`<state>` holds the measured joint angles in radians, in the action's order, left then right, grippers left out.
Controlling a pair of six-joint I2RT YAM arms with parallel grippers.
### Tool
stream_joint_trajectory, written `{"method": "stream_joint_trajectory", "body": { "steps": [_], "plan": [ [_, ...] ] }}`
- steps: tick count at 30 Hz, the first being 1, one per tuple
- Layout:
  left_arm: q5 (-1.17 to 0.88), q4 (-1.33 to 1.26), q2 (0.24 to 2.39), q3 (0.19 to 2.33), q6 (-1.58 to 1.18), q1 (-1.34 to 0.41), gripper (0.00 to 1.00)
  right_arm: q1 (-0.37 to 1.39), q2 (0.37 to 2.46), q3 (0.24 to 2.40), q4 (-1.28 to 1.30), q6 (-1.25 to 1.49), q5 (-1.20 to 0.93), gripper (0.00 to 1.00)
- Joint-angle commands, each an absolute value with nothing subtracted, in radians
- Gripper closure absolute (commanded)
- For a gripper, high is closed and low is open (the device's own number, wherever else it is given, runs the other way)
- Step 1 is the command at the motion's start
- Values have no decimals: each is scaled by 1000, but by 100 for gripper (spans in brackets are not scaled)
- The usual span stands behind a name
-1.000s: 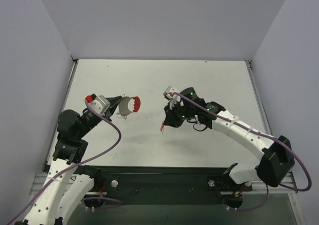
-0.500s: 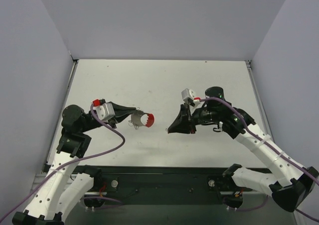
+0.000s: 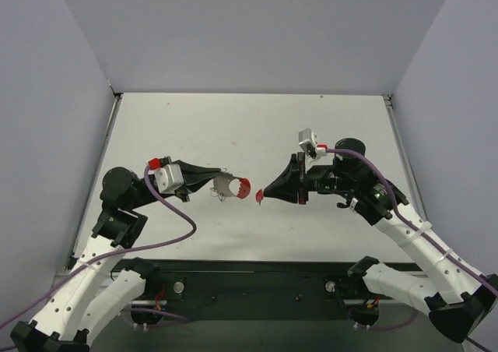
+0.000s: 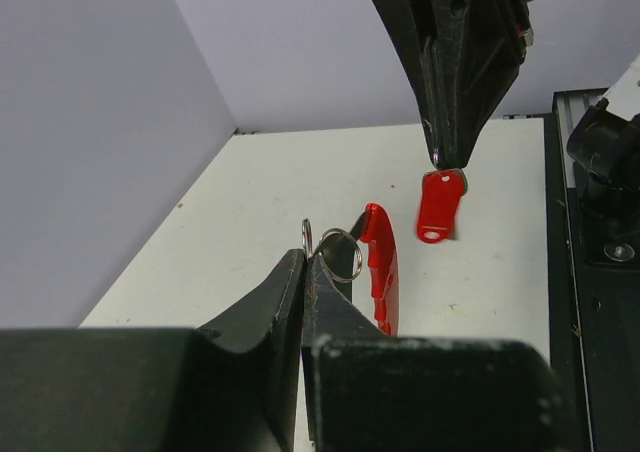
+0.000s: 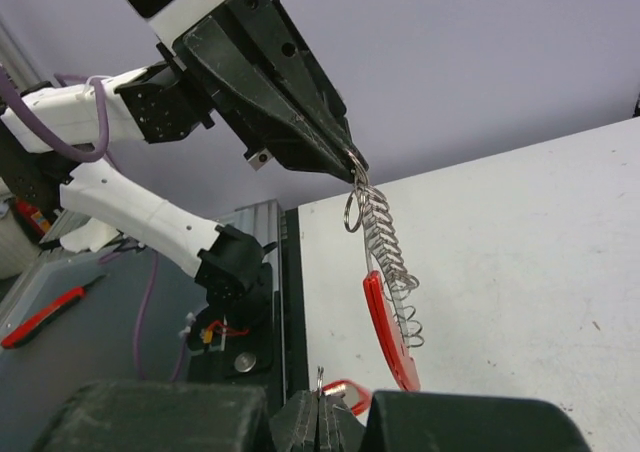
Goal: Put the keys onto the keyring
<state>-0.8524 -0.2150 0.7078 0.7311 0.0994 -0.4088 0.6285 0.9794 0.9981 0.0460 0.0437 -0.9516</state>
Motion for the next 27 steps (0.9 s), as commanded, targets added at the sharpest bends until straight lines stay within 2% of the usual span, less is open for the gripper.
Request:
{"method": "stream_joint_trajectory", "body": {
  "steps": [1, 9, 13, 18, 27],
  "plan": [
    [-729, -284, 727, 775, 104, -449, 100, 626, 907, 971, -119, 118, -882, 100],
    [-577, -339, 808, 819, 97, -506, 100, 626, 920, 1020, -136, 196, -844, 100],
    [-554, -301, 867, 862, 202, -596, 100, 624, 994, 1095, -95, 262, -821, 100],
    [-500, -250, 879, 867, 360, -747, 100, 623, 1032, 1144, -80, 287, -874, 100],
    [-471, -249, 822, 822, 463, -810, 100, 611, 997, 1143, -89, 298, -1017, 100]
  ]
}}
